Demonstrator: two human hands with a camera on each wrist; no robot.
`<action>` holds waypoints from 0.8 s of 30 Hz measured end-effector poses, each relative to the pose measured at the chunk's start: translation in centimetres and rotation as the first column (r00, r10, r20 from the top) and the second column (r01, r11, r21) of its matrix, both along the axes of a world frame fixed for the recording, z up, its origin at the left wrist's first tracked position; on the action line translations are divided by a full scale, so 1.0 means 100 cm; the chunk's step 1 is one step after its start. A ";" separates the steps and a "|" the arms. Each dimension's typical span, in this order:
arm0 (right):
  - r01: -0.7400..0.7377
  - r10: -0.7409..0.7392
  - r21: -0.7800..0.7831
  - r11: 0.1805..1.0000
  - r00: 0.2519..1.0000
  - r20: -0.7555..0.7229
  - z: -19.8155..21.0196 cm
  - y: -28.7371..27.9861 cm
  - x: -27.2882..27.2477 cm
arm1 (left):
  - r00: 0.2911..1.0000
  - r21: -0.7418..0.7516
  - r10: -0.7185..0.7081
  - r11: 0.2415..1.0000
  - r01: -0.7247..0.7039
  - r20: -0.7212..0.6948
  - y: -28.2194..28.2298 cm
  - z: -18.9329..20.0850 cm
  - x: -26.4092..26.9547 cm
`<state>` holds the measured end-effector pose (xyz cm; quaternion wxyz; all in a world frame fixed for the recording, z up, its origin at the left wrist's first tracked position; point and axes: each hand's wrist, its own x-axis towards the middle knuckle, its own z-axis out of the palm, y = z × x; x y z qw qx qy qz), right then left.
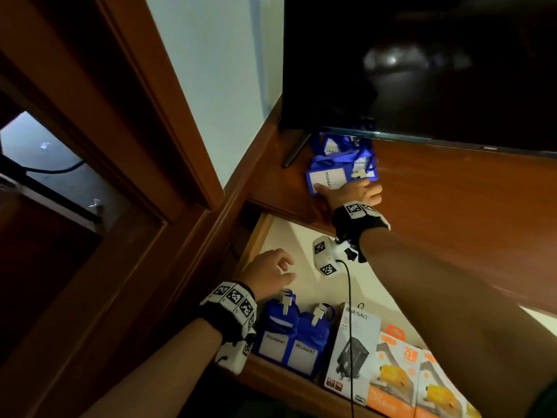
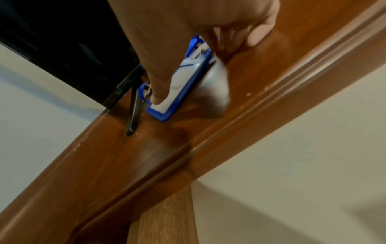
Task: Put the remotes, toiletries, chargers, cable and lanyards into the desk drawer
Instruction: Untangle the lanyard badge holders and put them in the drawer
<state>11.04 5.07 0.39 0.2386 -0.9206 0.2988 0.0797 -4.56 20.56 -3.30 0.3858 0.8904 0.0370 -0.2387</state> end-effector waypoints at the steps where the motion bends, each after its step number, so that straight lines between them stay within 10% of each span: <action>1: 0.011 -0.011 -0.024 1.000 1.000 0.005 -0.003 0.004 0.001 | 0.998 -0.047 0.059 0.997 -0.058 0.010 0.000 0.002 0.003; 12: 0.061 -0.069 0.258 0.964 0.997 0.023 -0.010 -0.020 0.017 | 0.897 -0.313 0.441 0.854 -0.415 0.015 0.005 0.021 0.021; 18: 0.015 -0.273 0.768 0.640 0.939 0.209 0.005 -0.047 -0.025 | 0.857 -0.417 0.485 0.825 -0.382 0.174 -0.007 0.049 0.030; 24: -0.252 -0.167 0.819 0.516 0.908 0.385 0.057 -0.047 -0.099 | 0.906 -0.360 0.271 0.922 -0.146 0.326 -0.037 0.087 0.048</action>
